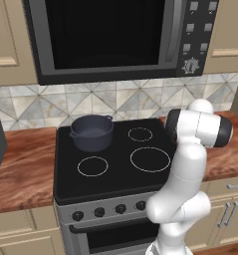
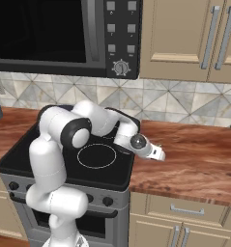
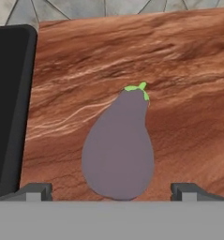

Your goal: Turn on the burner for the pot on the stove. Wait thirty seconds for the pot to heat up. Then add the eggplant to the pot.

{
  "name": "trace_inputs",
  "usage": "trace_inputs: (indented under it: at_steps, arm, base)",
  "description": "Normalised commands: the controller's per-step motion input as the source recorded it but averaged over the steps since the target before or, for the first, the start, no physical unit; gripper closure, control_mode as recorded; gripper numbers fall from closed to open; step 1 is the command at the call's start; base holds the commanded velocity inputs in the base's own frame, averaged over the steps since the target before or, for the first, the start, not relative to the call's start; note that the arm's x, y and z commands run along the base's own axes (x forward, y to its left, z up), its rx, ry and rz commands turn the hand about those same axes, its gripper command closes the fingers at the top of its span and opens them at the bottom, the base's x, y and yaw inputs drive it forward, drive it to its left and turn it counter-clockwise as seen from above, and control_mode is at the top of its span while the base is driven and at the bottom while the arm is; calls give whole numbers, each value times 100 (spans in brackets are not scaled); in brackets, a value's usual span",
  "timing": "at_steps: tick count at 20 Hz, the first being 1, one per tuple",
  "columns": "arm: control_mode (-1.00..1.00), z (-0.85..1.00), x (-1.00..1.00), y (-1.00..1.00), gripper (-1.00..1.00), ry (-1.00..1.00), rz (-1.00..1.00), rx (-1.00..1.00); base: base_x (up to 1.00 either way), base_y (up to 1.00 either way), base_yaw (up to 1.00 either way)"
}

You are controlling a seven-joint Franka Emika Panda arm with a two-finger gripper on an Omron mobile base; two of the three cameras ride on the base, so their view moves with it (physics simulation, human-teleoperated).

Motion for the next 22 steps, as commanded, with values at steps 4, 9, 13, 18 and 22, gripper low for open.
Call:
trace_inputs:
  at_steps: [4, 9, 13, 18, 22]
  arm:
    - [-100, 0, 5, -4, -100, 0, 0, 0]
    - [-100, 0, 12, -5, -100, 0, 0, 0]
    - [-100, 0, 17, -11, -100, 0, 0, 0]
    - [-100, 0, 18, -5, -100, 0, 0, 0]
    - [-100, 0, 14, 0, -100, 0, 0, 0]
  base:
    - [0, 0, 0]
    - [0, 0, 0]
    - [0, 0, 0]
    - [0, 0, 0]
    - [0, 0, 0]
